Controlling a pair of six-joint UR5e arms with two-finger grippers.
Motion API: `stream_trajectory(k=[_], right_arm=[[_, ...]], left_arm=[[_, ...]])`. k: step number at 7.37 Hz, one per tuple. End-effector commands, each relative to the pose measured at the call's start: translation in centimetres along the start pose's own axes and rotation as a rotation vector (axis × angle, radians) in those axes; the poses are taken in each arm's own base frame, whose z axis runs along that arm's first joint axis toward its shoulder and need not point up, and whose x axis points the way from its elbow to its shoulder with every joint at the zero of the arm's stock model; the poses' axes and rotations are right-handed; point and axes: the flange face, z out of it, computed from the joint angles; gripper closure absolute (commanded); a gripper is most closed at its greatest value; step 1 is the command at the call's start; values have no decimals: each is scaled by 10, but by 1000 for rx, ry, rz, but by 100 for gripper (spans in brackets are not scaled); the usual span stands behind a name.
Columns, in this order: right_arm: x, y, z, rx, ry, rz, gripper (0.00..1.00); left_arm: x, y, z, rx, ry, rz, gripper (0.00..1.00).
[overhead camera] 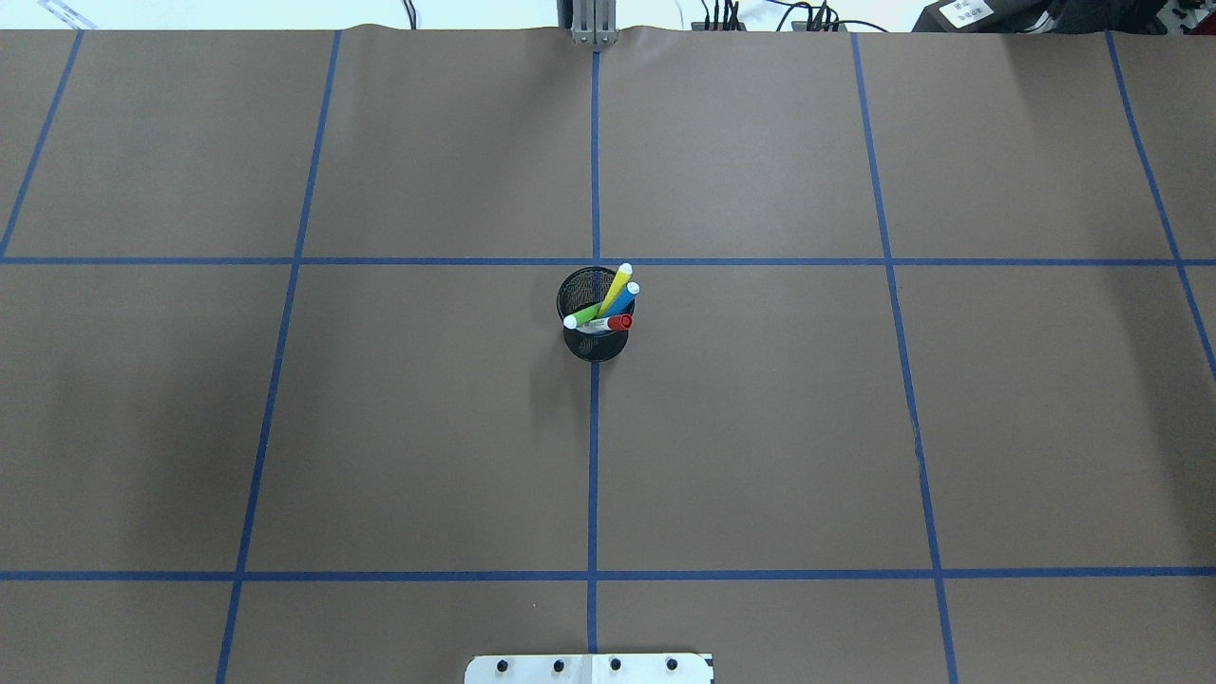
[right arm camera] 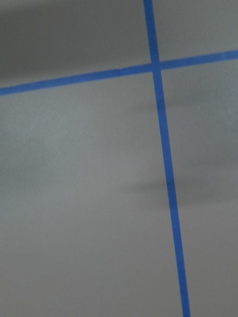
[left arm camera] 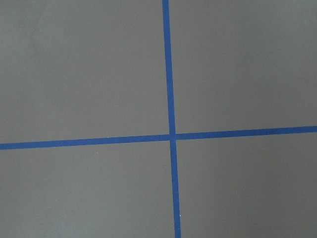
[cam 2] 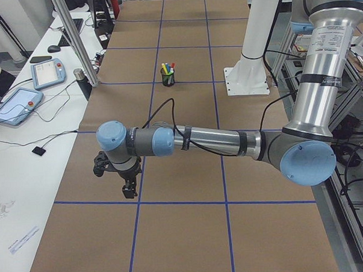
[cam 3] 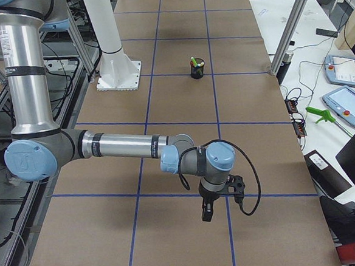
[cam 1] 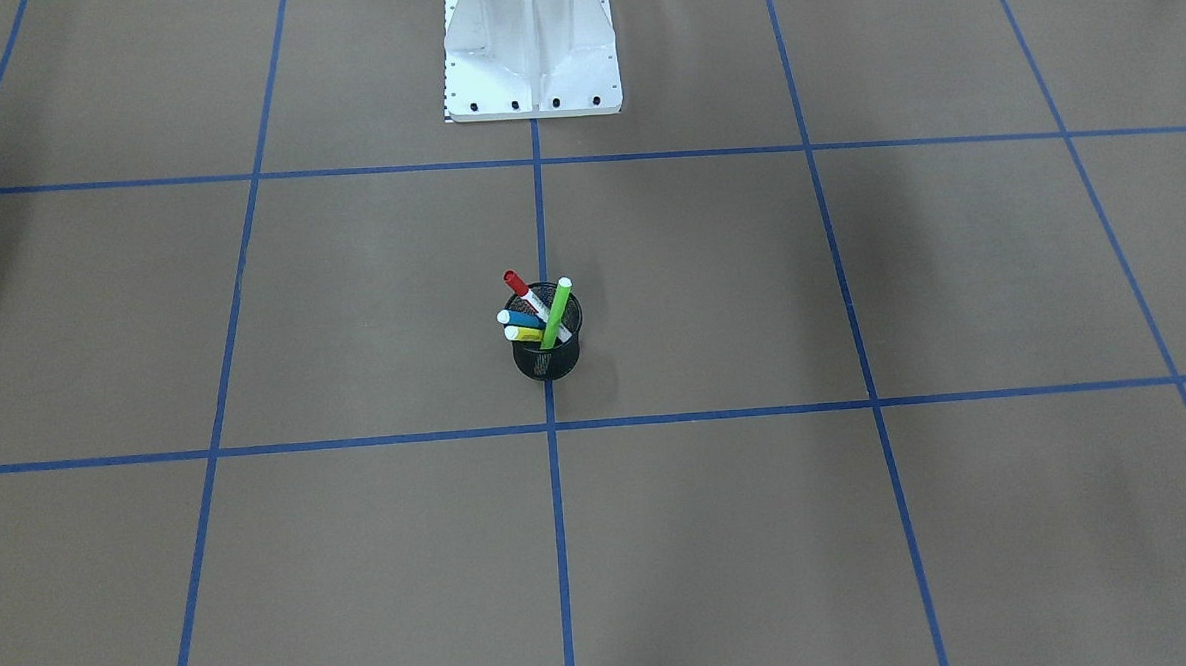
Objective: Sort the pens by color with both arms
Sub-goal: 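Move the right gripper toward the black mesh pen cup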
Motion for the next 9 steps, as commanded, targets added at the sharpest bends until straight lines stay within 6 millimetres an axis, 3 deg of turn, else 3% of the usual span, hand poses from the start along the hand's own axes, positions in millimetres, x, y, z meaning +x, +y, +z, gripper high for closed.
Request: stream_trajectory(k=[1, 3, 4, 5, 6, 7, 8, 9], right_arm=[[-14, -3, -8, 33, -97, -23, 0], [-19, -5, -10, 52, -127, -40, 0], [-50, -28, -21, 128, -131, -74, 0], [-108, -64, -31, 137, -145, -2, 0], [-168, -101, -42, 162, -109, -32, 0], [-234, -124, -41, 192, -40, -115, 0], [-297, -148, -68, 205, -28, -100, 0], [-334, -138, -96, 203, -92, -10, 0]], left_arm=[[-2, 2, 3, -4, 0, 1, 0], [2, 1, -1, 3, 3, 4, 0], [6, -3, -5, 9, 2, 1, 0], [8, -6, -6, 11, 2, 4, 0], [9, -6, -7, 17, 2, 10, 0], [10, -7, -9, 19, 2, 13, 0], [9, -6, -8, 18, 2, 12, 0], [10, -7, -9, 19, -3, 16, 0]])
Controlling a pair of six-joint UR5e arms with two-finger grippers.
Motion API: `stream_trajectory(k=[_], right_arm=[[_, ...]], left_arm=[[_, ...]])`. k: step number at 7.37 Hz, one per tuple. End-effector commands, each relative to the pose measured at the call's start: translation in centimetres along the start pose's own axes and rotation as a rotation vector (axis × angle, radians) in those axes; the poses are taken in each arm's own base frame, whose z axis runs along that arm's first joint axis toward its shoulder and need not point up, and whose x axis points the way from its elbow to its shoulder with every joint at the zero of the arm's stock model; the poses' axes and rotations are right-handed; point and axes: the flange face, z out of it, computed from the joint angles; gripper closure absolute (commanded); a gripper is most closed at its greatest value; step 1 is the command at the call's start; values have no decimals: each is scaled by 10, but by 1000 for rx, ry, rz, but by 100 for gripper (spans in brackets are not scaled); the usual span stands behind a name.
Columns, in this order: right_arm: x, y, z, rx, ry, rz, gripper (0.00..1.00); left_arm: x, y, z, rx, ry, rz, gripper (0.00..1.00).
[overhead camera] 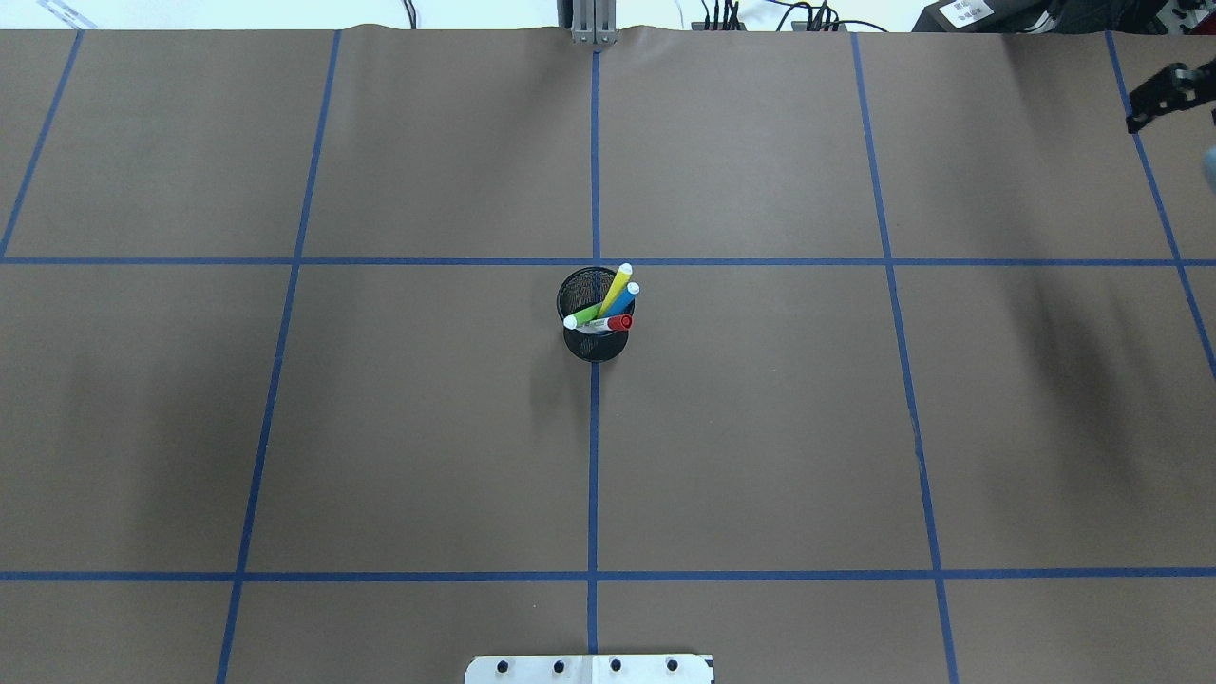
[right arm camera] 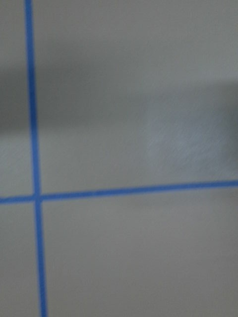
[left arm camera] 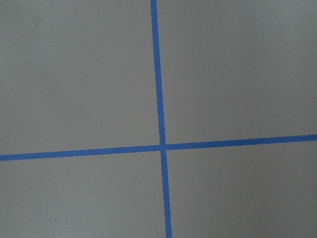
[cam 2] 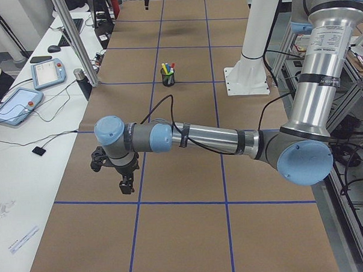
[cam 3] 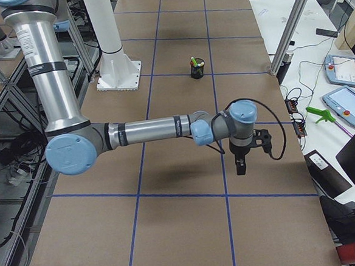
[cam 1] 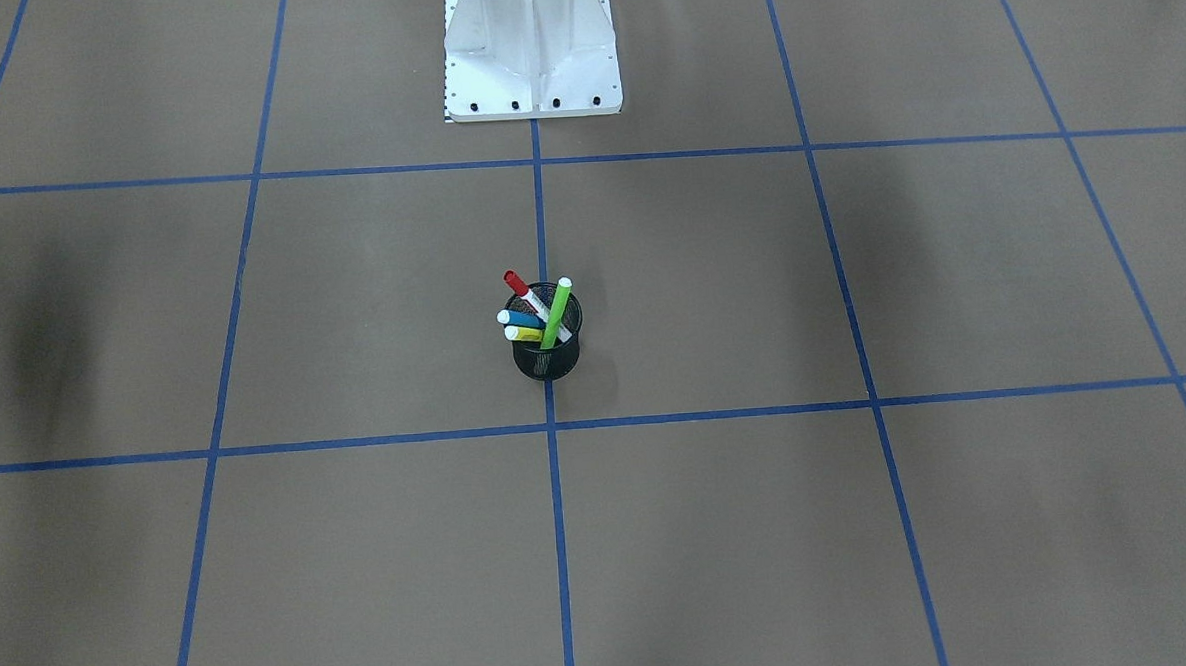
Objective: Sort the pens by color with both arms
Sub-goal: 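Move the right gripper toward the black mesh pen cup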
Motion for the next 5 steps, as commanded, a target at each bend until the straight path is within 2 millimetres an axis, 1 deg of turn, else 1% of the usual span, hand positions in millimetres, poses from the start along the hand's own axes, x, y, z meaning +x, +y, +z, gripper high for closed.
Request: stream_trajectory(k=[1, 2, 3, 4, 5], right_arm=[[-81, -4, -46, 16, -84, 144, 0], [-102, 4, -56, -12, -99, 212, 0], [-130, 14, -74, 0, -125, 284, 0], [-169, 22, -81, -3, -152, 354, 0], [-215, 22, -90, -10, -180, 480, 0]], left_arm=[[0, -1, -1, 2, -7, 9, 0], [-1, 0, 0, 0, -8, 7, 0], [-1, 0, 1, -3, -10, 7, 0], [-1, 0, 1, -4, -10, 6, 0], [-2, 0, 1, -4, -10, 4, 0]])
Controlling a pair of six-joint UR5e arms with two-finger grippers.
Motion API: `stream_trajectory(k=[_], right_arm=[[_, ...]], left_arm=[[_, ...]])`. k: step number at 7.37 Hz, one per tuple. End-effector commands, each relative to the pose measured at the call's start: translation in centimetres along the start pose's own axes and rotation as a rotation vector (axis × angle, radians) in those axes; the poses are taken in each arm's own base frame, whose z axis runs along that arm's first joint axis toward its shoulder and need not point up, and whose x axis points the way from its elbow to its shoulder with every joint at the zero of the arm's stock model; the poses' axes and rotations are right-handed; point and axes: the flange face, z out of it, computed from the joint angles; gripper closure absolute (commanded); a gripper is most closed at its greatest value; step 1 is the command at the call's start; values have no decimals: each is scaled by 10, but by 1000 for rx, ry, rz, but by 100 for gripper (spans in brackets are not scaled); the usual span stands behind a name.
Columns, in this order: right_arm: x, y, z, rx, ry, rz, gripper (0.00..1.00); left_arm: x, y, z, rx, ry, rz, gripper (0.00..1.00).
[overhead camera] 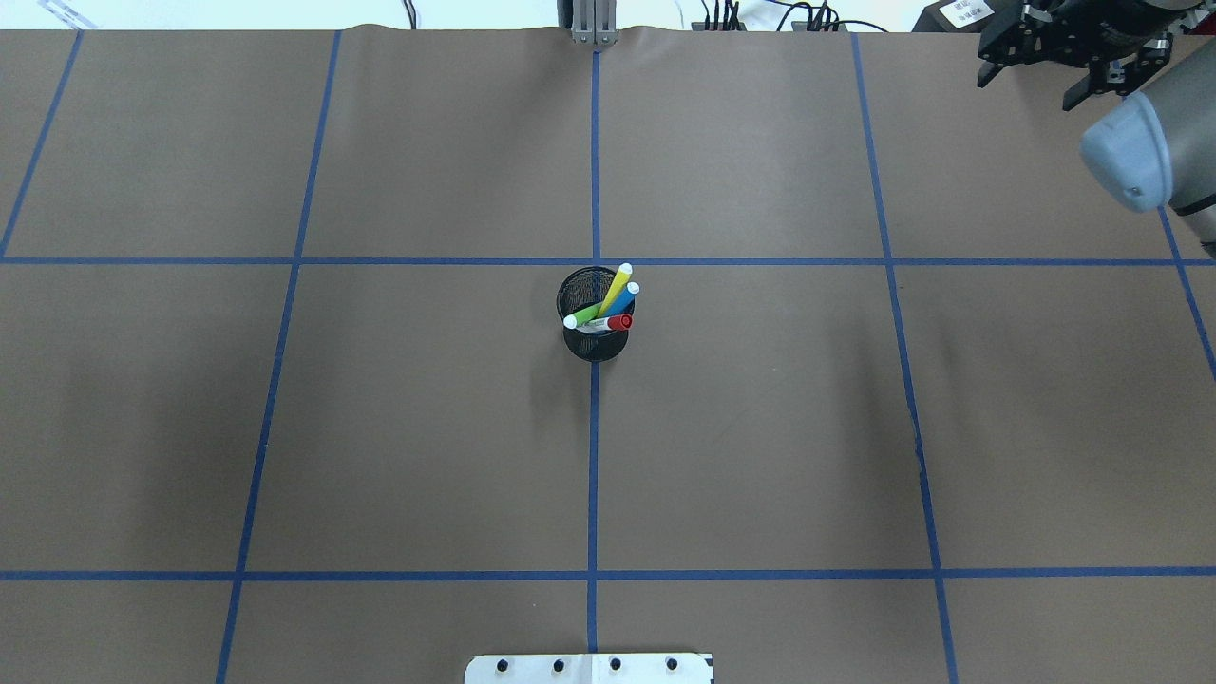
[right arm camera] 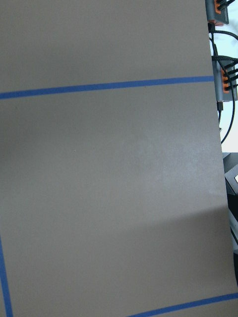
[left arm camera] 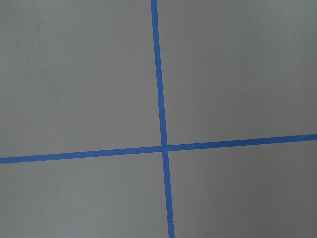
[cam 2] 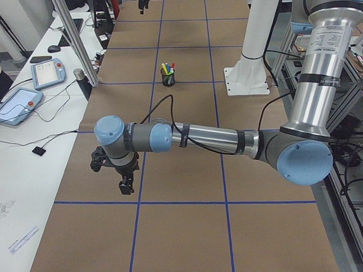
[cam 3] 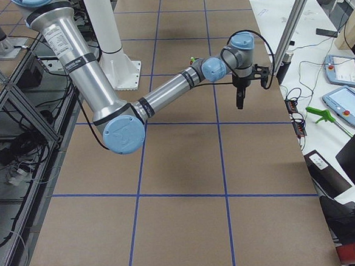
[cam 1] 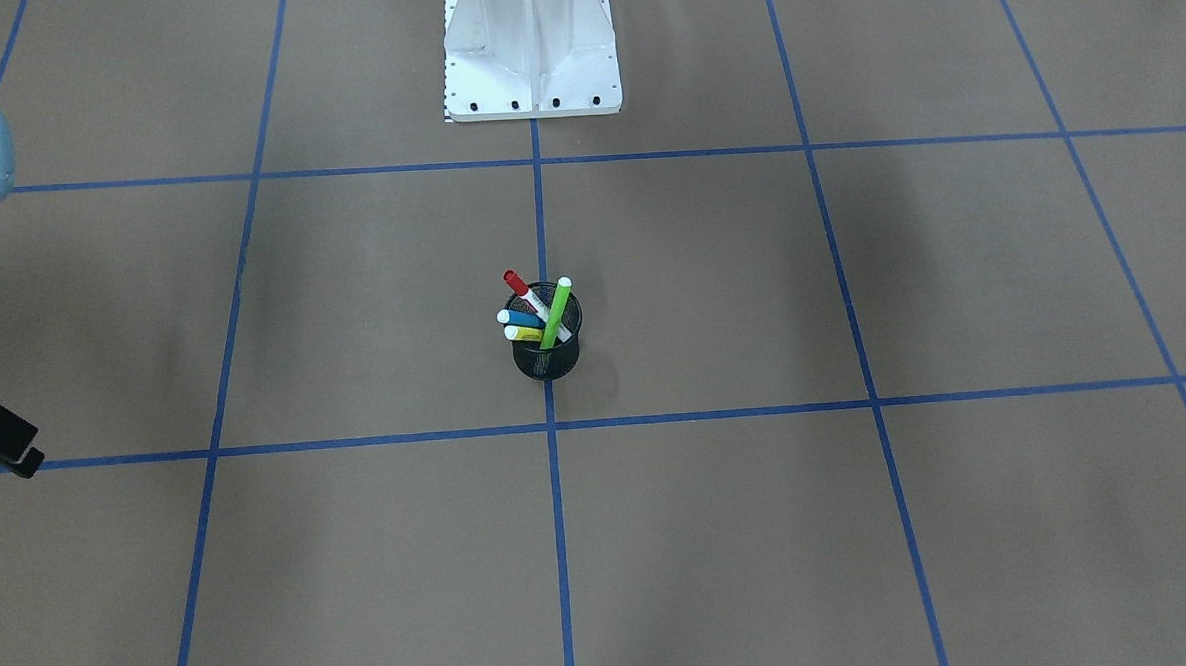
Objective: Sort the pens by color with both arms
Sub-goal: 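Move the right gripper toward the black mesh pen cup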
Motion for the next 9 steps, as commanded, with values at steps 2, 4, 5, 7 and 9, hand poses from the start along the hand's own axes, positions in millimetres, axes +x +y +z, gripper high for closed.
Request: stream_trajectory(k=[2, 4, 5, 7, 9], right_arm=[[-133, 87, 4, -20, -44, 333, 0], [-196, 168, 51, 9, 33, 494, 0], [-222, 184, 44, -10, 88, 545, 0], [-242, 228, 58, -57, 174, 515, 1], [-278, 248, 49, -88, 144, 474, 1]], left_arm=[[-1, 1, -1, 4, -1, 3, 0], [0, 1, -2, 4, 2, 3, 0], [7, -4, -7, 10, 5, 7, 0], [16, -18, -17, 19, 3, 9, 0], [17, -20, -17, 19, 0, 9, 0]])
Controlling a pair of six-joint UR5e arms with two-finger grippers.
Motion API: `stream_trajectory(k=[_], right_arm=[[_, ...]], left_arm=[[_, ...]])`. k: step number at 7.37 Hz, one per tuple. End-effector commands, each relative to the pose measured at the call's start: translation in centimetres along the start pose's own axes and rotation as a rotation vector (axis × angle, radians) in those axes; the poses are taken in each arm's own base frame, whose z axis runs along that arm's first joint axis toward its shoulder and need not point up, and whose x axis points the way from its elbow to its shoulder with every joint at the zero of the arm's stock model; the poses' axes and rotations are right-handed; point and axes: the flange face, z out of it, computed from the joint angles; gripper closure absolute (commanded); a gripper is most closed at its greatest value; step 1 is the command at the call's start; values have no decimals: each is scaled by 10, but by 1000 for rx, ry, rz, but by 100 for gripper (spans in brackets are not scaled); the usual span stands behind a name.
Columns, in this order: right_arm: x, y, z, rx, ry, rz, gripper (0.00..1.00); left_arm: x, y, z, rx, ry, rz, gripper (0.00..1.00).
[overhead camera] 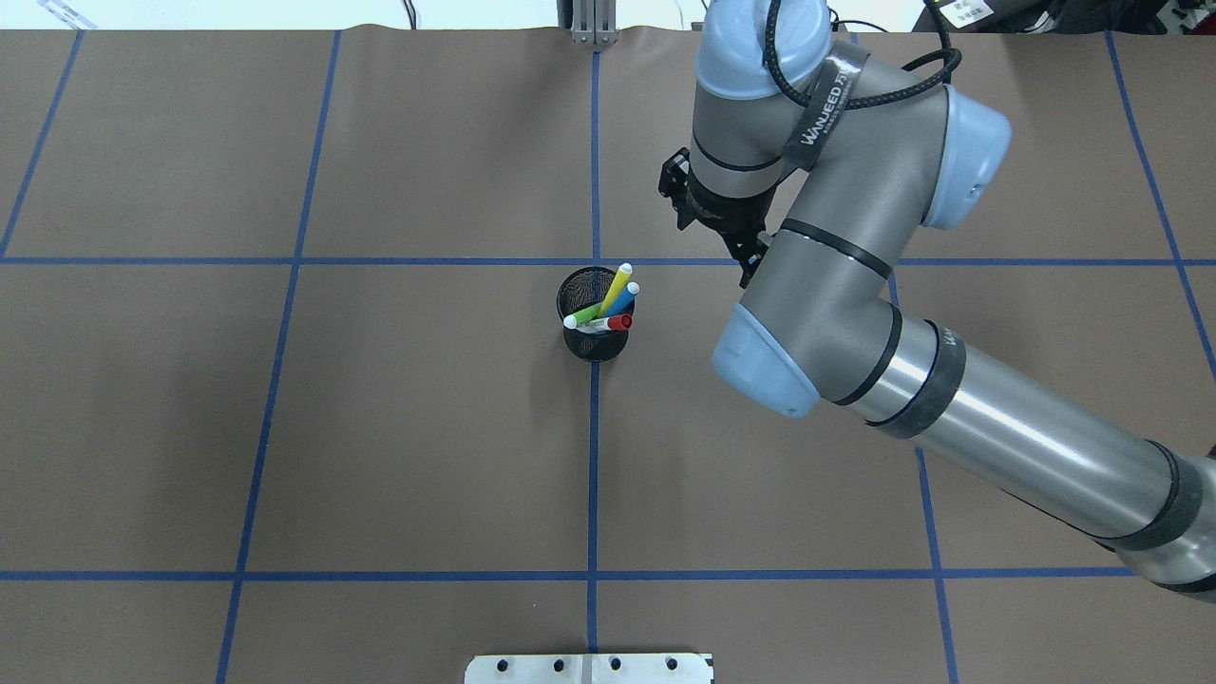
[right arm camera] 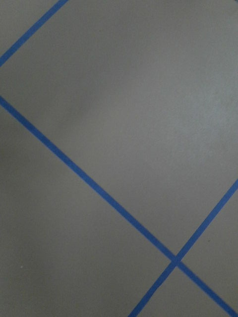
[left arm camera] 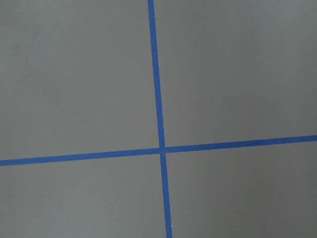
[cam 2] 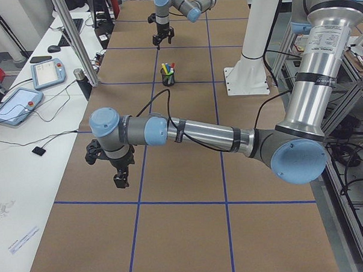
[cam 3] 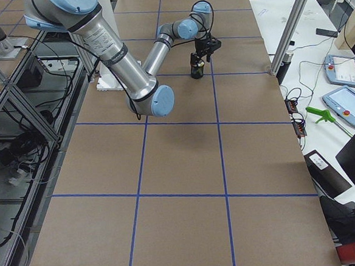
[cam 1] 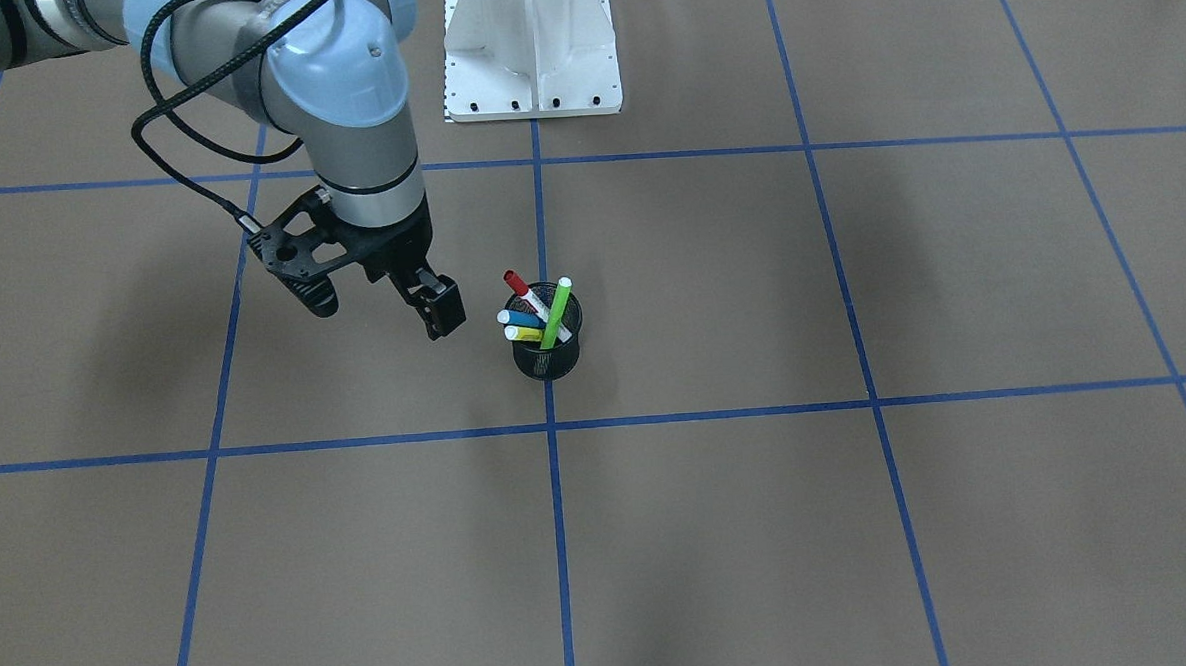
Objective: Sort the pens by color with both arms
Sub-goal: 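Lower the right gripper into the cup over the blue marker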
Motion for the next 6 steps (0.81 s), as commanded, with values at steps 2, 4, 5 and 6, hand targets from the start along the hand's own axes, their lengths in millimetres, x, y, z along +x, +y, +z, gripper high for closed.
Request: stream_trajectory(k=[2, 4, 5, 6], right_arm=[[-2, 50, 18, -45, 36, -60, 5], [-4, 47, 31, -38, 60, -98, 11], [-4, 46, 36, -36, 67, -97, 13], [-11, 44, 41, -38, 35, -114, 13]], left_arm=[[3, -7, -4, 5, -5, 1, 0], [5, -9, -5, -5, -5, -6, 0], [5, -10, -5, -5, -4, -6, 0], [4, -10, -4, -7, -4, -8, 0]])
